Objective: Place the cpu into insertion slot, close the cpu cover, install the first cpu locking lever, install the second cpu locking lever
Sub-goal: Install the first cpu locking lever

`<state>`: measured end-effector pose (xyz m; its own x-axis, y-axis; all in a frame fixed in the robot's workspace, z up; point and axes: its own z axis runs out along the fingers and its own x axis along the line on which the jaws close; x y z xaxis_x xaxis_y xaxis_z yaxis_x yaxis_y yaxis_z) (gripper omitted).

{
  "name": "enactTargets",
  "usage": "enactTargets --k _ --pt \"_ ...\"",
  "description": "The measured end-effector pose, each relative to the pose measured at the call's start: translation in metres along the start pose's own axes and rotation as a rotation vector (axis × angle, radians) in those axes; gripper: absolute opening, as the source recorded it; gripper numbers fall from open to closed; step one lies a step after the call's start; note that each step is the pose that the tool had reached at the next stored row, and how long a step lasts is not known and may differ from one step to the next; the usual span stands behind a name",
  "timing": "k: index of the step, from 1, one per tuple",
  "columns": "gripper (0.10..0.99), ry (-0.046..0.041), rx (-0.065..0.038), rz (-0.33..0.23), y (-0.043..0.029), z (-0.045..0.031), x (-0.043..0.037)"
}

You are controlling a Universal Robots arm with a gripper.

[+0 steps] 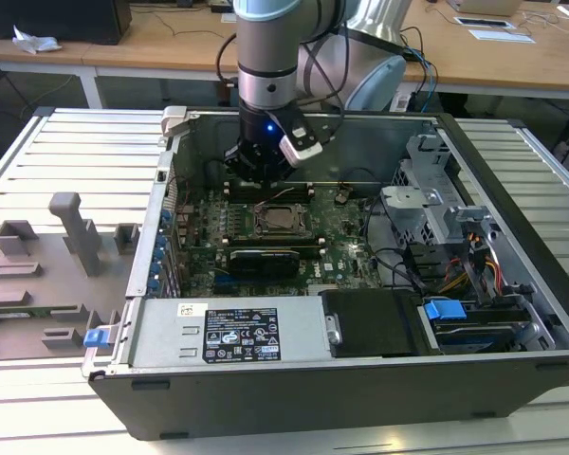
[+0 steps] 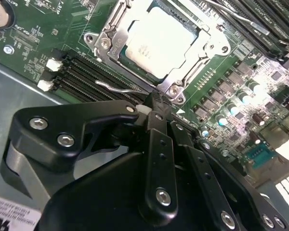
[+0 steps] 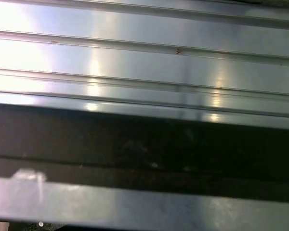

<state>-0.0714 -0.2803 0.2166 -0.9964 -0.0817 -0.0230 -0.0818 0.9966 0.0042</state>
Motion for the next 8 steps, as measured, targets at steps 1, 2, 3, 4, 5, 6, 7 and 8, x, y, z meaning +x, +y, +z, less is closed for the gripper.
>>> enactTargets --k 1,2,3,4,5,6,7,8 --pt "0.106 -0.0001 0.000 0.000 0.0000 0.0021 0.0001" --pt "0.106 -0.0001 0.000 0.000 0.0000 0.0036 0.0002" --pt "0.106 0.0000 0.000 0.000 0.0000 0.0045 0.0002" --pt "0.106 0.0000 -0.001 0.000 0.0000 0.0048 0.0003" --pt "0.106 0.0000 -0.003 0.000 -0.0001 0.0047 0.0004" --pt "0.106 -0.0005 -0.007 0.000 0.0000 0.0048 0.0003" --pt "0.106 -0.0009 -0.012 0.000 0.0000 0.0049 0.0003" --pt "0.106 -0.0012 -0.016 0.000 0.0000 0.0049 0.0003"
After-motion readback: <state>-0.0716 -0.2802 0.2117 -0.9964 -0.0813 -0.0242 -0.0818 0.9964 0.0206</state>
